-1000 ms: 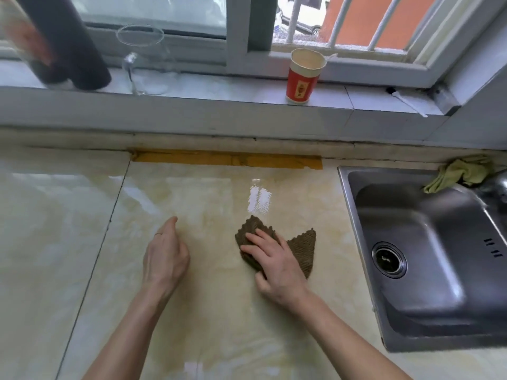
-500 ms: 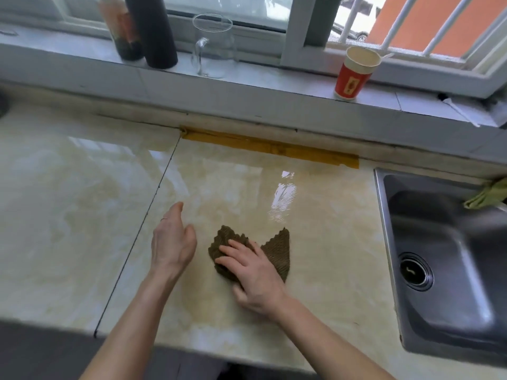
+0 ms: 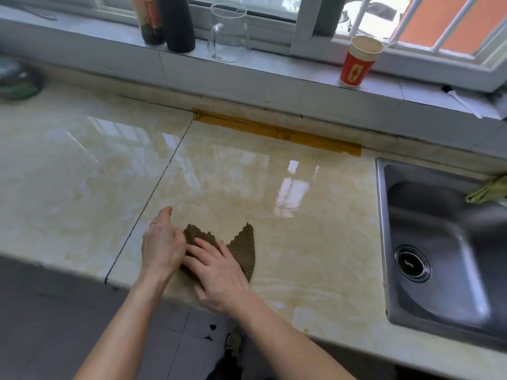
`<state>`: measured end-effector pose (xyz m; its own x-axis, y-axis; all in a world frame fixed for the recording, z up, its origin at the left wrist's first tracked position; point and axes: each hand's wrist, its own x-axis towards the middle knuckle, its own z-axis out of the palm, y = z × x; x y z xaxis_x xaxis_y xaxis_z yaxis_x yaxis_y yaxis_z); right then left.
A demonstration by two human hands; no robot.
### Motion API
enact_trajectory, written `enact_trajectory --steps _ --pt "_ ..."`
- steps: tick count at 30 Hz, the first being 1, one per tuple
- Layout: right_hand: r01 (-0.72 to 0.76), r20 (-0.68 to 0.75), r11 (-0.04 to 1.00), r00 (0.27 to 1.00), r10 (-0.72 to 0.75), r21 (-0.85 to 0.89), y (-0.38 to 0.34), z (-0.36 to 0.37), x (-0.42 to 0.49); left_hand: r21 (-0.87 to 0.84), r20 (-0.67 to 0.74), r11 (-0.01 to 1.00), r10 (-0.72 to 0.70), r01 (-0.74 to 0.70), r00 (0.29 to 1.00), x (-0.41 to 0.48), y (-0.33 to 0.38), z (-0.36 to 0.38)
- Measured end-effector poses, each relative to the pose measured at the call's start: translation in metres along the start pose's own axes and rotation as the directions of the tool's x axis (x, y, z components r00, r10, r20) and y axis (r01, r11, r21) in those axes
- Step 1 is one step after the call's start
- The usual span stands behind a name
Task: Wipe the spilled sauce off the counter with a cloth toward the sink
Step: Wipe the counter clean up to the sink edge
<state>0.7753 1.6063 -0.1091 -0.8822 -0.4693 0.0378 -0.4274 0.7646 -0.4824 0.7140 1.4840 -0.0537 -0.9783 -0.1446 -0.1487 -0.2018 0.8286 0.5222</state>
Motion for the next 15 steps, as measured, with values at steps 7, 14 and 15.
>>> enact_trajectory --steps 7,14,15 --pt "-0.209 -0.208 0.97 0.962 0.18 -0.127 0.059 -0.029 -0.109 -0.023 0.025 0.999 0.038 -0.037 0.999 -0.037 0.012 0.011" --pt "-0.488 -0.297 0.855 0.854 0.427 -0.174 0.085 -0.051 -0.158 -0.035 0.07 0.993 0.118 -0.116 0.99 -0.072 0.042 0.037" --pt "-0.48 -0.29 0.866 0.856 0.427 -0.139 0.079 -0.048 -0.157 -0.036 0.082 0.991 0.131 -0.128 0.988 -0.076 0.047 0.041"
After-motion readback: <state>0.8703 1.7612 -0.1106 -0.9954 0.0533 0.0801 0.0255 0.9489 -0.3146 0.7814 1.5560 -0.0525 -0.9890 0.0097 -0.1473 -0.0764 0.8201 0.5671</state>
